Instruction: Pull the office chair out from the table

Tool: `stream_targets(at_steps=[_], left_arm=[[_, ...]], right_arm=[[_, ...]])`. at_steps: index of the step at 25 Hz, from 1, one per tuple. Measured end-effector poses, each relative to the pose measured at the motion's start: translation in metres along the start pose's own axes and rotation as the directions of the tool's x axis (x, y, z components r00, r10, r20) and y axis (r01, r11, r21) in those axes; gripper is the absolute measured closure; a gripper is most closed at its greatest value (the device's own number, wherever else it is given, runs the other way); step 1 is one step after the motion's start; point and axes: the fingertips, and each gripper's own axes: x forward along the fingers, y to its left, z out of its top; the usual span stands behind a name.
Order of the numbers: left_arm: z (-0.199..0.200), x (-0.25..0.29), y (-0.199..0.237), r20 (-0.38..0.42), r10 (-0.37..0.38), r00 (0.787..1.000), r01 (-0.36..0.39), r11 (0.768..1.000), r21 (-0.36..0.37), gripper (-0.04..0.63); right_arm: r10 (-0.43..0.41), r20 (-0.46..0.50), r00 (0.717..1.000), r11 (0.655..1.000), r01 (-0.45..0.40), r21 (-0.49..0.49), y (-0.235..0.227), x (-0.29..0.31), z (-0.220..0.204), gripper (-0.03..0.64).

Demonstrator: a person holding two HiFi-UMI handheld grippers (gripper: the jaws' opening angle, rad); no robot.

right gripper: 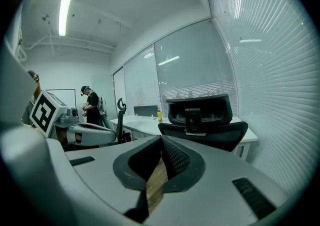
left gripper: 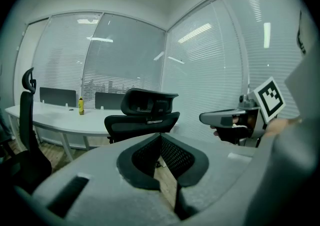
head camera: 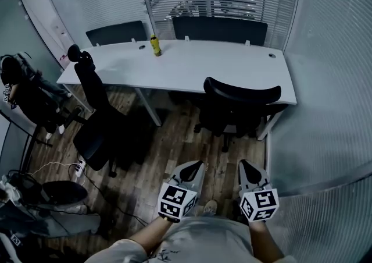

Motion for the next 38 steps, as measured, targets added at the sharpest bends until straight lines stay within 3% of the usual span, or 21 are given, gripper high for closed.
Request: stream_targets(at_steps=[10, 32, 38], left_arm=[[-0.004, 0.033, -0.001, 0.001, 0.025, 1.0, -0.025, 1.0, 0.018, 0.584], [0.058, 0.125, 0.102, -0.001, -0.021, 1.0, 0.021, 0.998, 0.052, 0.581], [0.065, 0.152, 0.128, -0.009, -0.031, 0.999, 0.031, 0.998, 0.063, 0.58]], right_arm=[[0.003, 0.022, 1.0, 1.0, -0.003, 0.026, -0.034, 0.014, -0.013, 0.609], [-0.122, 0.019, 0.992, 0.992, 0.121, 0.039, -0.081, 0.116, 0.034, 0.604], [-0.196, 0.019, 0.98, 0.979, 0.195, 0.054, -0.105, 0.142, 0.035, 0.462]])
